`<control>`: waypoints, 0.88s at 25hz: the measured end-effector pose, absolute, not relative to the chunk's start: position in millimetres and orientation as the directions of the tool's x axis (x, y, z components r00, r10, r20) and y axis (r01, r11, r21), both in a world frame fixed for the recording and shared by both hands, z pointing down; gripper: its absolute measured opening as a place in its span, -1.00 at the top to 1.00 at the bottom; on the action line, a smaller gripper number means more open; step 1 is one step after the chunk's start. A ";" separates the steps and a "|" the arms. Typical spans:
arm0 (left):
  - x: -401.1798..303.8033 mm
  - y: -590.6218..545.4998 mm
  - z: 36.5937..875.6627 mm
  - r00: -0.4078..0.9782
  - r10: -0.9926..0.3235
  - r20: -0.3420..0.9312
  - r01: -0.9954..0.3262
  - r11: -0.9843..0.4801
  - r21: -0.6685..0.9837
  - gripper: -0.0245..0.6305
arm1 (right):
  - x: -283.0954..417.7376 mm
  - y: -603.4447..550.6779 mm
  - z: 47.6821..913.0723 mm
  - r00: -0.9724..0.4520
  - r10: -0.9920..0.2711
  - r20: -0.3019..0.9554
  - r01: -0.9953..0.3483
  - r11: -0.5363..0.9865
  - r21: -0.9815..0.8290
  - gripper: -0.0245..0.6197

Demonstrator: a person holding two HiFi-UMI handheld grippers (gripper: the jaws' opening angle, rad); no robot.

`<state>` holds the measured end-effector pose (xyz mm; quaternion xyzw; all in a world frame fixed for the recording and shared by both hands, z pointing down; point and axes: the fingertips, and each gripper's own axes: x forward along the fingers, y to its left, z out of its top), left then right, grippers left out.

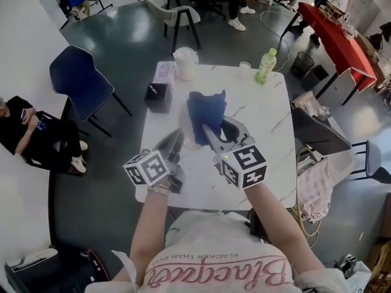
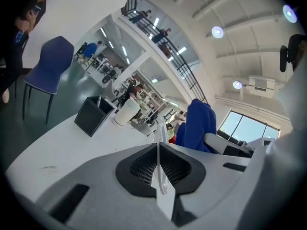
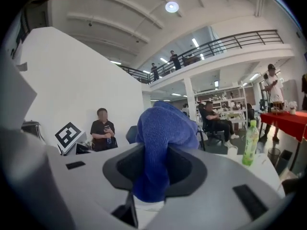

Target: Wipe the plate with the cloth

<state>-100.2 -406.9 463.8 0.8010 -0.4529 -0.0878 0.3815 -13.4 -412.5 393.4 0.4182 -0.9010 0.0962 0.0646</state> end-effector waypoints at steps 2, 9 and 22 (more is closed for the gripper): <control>-94.1 -400.5 450.8 0.582 -0.792 0.182 -0.659 -0.329 0.677 0.88 | -28.9 -409.0 382.1 -0.664 -0.725 0.185 -0.745 0.662 -0.079 0.60; -91.3 -372.0 427.6 0.576 -0.806 0.136 -0.688 -0.389 0.613 0.88 | -54.4 -399.5 378.8 -0.668 -0.718 0.195 -0.737 0.674 -0.048 0.60; -75.5 -365.2 411.8 0.589 -0.806 0.058 -0.622 -0.407 0.669 0.87 | 36.9 -428.2 380.7 -0.512 -0.837 0.193 -0.858 0.507 -0.078 0.60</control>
